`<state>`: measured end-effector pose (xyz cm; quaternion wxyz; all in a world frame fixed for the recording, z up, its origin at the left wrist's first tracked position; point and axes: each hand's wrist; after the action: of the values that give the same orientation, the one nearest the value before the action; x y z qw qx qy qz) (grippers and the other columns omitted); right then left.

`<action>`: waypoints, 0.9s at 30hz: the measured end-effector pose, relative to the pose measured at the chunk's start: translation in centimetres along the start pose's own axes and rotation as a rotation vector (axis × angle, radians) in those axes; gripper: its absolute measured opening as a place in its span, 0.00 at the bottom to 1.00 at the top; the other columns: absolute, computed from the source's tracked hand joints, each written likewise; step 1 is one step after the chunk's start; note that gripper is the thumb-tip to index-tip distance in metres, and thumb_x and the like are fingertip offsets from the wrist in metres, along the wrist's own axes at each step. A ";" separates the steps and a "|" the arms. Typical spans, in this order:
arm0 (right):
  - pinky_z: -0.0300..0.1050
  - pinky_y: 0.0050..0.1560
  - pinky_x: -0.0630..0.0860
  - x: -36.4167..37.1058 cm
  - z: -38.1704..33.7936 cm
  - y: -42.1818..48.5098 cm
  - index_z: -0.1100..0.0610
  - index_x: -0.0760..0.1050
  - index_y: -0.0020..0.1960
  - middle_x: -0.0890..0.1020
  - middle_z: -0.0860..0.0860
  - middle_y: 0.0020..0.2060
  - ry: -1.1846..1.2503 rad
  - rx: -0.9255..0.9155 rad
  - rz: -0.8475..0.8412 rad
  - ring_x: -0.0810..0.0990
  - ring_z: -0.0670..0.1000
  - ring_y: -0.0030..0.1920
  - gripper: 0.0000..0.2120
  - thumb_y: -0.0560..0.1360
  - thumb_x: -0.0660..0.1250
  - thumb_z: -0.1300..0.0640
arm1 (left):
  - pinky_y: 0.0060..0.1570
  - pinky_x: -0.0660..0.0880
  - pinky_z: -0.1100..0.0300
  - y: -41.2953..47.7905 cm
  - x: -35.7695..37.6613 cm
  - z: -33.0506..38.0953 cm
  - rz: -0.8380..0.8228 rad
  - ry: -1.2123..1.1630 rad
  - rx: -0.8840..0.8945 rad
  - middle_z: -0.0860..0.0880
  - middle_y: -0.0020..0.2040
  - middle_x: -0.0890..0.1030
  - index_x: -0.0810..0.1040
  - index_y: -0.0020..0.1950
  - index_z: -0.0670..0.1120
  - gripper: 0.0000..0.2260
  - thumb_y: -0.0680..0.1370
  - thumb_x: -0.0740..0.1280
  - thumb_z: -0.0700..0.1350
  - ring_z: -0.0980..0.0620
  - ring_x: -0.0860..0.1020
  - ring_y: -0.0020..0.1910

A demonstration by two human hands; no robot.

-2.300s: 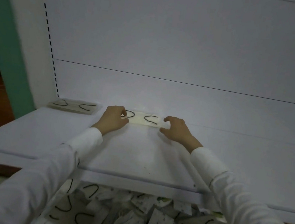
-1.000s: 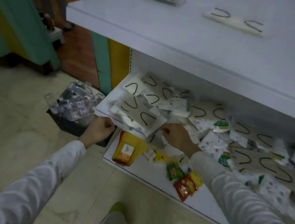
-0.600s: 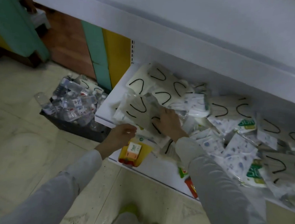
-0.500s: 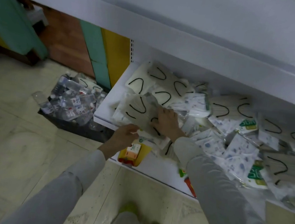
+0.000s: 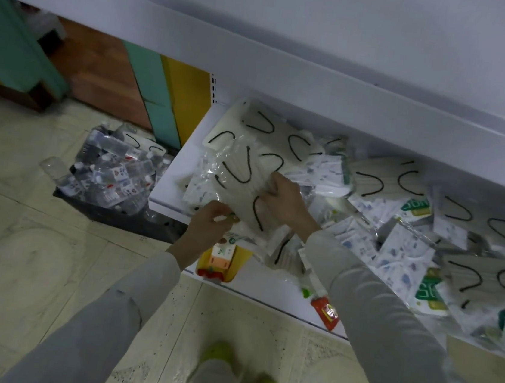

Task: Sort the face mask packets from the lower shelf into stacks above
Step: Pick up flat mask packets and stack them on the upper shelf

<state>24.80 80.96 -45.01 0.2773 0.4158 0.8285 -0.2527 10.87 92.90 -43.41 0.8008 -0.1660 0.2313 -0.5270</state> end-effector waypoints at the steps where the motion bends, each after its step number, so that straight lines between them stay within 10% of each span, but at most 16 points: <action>1: 0.44 0.38 0.67 -0.4 0.0 -0.1 0.59 0.67 0.40 0.74 0.55 0.37 0.044 0.001 0.035 0.74 0.54 0.41 0.08 0.74 0.66 0.63 | 0.40 0.77 0.55 -0.1 0.1 0.1 0.015 -0.024 -0.017 0.40 0.53 0.77 0.72 0.59 0.39 0.10 0.78 0.65 0.38 0.46 0.78 0.44; 6: 0.26 0.38 0.68 -2.3 -0.5 -1.5 0.54 0.70 0.43 0.76 0.46 0.38 0.357 0.053 0.136 0.75 0.43 0.39 0.08 0.74 0.69 0.63 | 0.42 0.77 0.58 0.1 0.8 0.5 0.110 -0.190 -0.012 0.40 0.51 0.81 0.74 0.58 0.38 0.15 0.78 0.66 0.47 0.47 0.80 0.42; 16: 0.48 0.54 0.78 -4.0 2.1 -5.9 0.61 0.75 0.56 0.82 0.56 0.51 0.487 0.156 0.088 0.81 0.54 0.52 0.16 0.71 0.73 0.60 | 0.45 0.78 0.58 -0.2 7.8 3.0 0.043 -0.401 0.067 0.45 0.50 0.81 0.75 0.61 0.39 0.12 0.77 0.66 0.37 0.50 0.81 0.47; 21: 0.35 0.41 0.71 -7.7 6.0 -8.4 0.50 0.74 0.38 0.76 0.44 0.35 0.402 0.157 0.051 0.75 0.43 0.37 0.11 0.72 0.71 0.63 | 0.48 0.77 0.57 -0.2 11.7 2.5 0.054 -0.288 0.100 0.44 0.53 0.80 0.75 0.61 0.40 0.12 0.77 0.65 0.36 0.48 0.79 0.50; 27: 0.35 0.32 0.71 -13.8 13.3 -14.3 0.54 0.79 0.39 0.81 0.49 0.33 0.420 0.368 0.273 0.78 0.37 0.28 0.10 0.75 0.65 0.66 | 0.59 0.75 0.46 -0.8 17.7 3.2 -0.071 -0.295 0.087 0.45 0.59 0.80 0.75 0.65 0.43 0.16 0.76 0.66 0.38 0.46 0.78 0.57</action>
<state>23.15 57.22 -42.65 0.0515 0.6095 0.7445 -0.2676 17.93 76.39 -43.77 0.8133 -0.2149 0.0821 -0.5344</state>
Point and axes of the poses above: each hand's wrist, its own y-axis towards the middle knuckle, its own x-axis out of the palm, z = x × y
